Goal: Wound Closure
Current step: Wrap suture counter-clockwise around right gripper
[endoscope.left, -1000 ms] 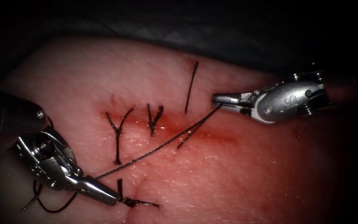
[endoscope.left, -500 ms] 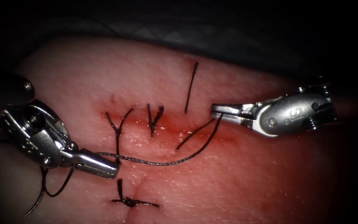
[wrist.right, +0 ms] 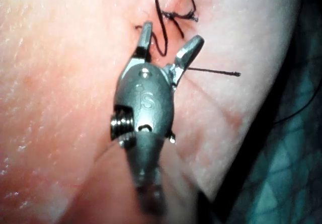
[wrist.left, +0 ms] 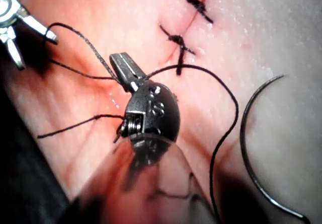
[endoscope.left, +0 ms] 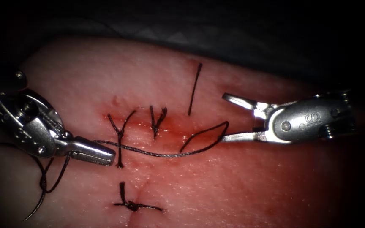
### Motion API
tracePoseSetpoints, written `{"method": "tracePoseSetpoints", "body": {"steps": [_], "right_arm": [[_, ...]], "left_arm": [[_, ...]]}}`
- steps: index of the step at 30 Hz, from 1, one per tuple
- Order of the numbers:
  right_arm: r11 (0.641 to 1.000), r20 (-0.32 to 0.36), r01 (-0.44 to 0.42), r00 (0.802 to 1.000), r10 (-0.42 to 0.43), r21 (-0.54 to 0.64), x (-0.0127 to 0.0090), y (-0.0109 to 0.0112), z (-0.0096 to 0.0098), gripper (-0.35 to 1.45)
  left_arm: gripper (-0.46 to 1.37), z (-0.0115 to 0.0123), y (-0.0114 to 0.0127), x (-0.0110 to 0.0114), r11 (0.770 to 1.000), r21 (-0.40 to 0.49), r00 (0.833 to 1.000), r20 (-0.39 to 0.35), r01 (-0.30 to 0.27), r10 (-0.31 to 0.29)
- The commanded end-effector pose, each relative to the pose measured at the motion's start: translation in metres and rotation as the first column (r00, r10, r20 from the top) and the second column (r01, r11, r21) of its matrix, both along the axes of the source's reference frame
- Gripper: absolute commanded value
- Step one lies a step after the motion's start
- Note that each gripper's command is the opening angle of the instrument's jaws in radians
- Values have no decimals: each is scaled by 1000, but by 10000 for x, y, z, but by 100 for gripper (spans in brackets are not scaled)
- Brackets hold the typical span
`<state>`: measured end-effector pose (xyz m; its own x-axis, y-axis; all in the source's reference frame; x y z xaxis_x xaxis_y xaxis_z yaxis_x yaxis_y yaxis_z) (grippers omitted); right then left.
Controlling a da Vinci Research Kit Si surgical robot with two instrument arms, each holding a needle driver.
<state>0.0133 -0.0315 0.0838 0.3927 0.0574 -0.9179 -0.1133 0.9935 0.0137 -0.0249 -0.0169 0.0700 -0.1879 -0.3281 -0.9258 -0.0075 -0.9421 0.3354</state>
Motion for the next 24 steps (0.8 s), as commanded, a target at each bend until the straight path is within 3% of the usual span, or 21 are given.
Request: {"method": "tracePoseSetpoints", "body": {"steps": [1, 6, 10, 15, 20, 21, 22, 23, 24], "right_arm": [[1000, -6, 13, 1000, -13, 9, -1, -2, 0, 144], [999, -20, 27, 999, -27, 24, -10, -3, -8, 141], [996, 8, -19, 1000, 18, 82, -27, 19, -20, 129], [985, 22, -84, 996, 82, 153, -32, 40, -33, 124], [954, -1, -101, 994, 106, 283, -28, 66, -44, 71], [945, -9, -101, 994, 109, 312, -24, 73, -45, 43], [937, -16, -91, 995, 103, 338, -21, 79, -45, -13], [936, -20, -88, 995, 100, 341, -19, 83, -45, -35], [935, -22, -87, 995, 101, 343, -14, 90, -43, -35]], "left_arm": [[-35, -2, 2, 3, 1000, 6, 1000, 6, 18, -18], [-35, -8, 9, 11, 998, 17, 998, 5, 65, -65], [-35, -11, 12, 11, 995, 26, 996, 3, 92, -92], [-35, -10, 19, 11, 990, 21, 990, -3, 142, -142], [-35, -9, 19, 12, 984, 19, 984, -36, 175, -174], [-35, -10, 19, 11, 984, 19, 983, -41, 179, -178], [-35, -11, 18, 11, 983, 13, 983, -46, 181, -180], [-35, -11, 18, 10, 984, 8, 983, -44, 178, -178], [-35, -12, 16, 9, 986, -2, 986, -30, 165, -165]]}}
